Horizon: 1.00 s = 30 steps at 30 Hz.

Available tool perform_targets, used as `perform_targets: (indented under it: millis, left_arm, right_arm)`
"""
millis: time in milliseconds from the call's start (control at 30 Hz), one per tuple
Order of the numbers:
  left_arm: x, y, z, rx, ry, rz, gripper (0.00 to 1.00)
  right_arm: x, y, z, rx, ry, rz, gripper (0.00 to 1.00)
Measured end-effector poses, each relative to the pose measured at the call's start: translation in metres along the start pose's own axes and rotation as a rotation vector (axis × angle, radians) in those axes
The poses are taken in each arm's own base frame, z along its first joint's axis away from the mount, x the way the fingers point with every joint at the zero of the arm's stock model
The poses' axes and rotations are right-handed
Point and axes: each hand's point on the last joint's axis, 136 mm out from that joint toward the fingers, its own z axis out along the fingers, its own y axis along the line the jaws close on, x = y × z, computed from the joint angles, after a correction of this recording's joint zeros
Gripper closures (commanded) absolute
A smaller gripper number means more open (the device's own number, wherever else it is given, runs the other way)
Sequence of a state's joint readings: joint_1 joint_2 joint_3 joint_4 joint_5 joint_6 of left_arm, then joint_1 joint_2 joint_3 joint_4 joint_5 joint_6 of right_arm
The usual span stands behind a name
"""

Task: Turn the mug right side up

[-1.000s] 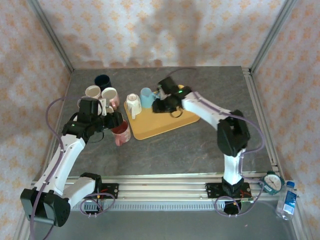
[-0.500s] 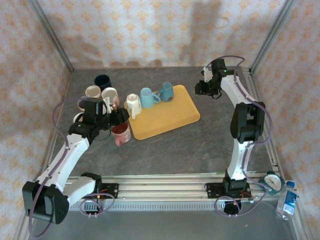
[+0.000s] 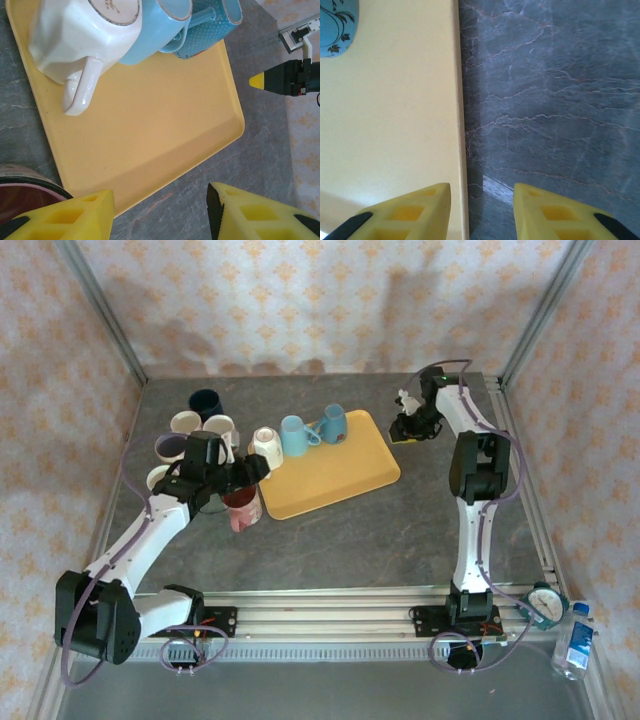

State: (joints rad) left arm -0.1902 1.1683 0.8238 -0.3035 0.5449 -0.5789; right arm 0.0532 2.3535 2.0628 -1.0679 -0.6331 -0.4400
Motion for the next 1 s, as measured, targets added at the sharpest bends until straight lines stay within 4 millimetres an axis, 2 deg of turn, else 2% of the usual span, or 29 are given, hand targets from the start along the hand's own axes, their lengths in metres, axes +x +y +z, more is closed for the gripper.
perform_targets:
  millis: [367, 667, 833, 1000]
  left_arm:
    - [-0.004, -0.002, 0.003, 0.005, -0.003, 0.002, 0.48]
    - [-0.005, -0.002, 0.004, 0.003, -0.001, 0.001, 0.48]
    - [-0.005, -0.002, 0.006, 0.002, -0.001, 0.000, 0.48]
    - [-0.005, -0.002, 0.006, 0.002, -0.001, 0.002, 0.48]
  right_arm:
    - [0.005, 0.010, 0.018, -0.118, 0.051, 0.013, 0.66]
    - [0.008, 0.016, 0.022, -0.164, 0.061, 0.027, 0.71]
    - [0.018, 0.015, 0.030, -0.175, 0.088, 0.046, 0.71]
    - [0.022, 0.014, 0.035, -0.174, 0.098, 0.055, 0.77]
